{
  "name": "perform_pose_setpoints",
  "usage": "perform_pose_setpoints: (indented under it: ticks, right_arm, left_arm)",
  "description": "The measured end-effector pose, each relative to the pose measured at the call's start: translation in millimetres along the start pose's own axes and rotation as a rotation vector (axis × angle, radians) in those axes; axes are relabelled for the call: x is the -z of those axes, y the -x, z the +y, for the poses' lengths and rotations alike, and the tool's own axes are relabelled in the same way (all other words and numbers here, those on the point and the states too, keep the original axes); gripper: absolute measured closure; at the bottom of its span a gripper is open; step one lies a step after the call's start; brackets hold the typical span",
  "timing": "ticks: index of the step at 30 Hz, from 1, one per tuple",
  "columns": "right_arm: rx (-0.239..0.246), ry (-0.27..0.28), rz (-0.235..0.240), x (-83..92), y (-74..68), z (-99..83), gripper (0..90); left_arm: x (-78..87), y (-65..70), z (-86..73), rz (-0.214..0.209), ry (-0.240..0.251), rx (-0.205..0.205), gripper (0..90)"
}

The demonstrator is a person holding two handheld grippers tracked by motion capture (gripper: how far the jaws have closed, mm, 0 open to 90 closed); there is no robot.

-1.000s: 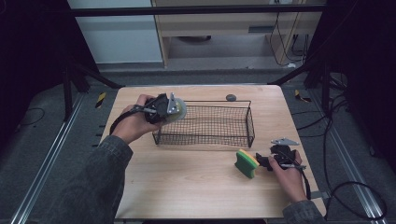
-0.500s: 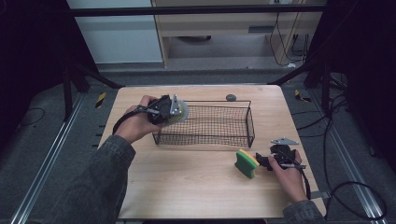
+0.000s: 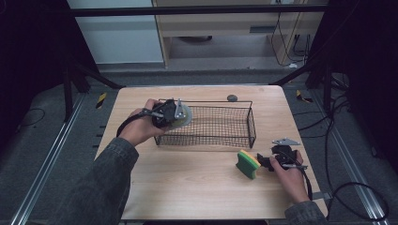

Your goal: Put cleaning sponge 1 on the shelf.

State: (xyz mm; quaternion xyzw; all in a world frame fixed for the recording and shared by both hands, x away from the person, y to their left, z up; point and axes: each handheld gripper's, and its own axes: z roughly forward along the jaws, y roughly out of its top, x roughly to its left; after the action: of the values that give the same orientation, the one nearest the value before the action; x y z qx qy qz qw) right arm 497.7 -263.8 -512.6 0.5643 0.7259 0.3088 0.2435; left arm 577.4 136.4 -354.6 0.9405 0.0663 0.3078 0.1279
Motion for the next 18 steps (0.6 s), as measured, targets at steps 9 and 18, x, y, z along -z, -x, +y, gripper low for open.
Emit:
perform_pose_setpoints:
  ticks: [9, 18]
  right_arm:
    - [0.002, 0.001, 0.001, 0.0, 0.1, -0.2, 0.7]
    - [0.002, 0.002, 0.001, -0.1, 0.1, -0.2, 0.7]
  left_arm:
    - [-9.8, 0.0, 2.0, -0.017, -0.004, 0.003, 70.1]
    - [-16.6, 1.8, -1.7, -0.028, -0.007, 0.016, 70.0]
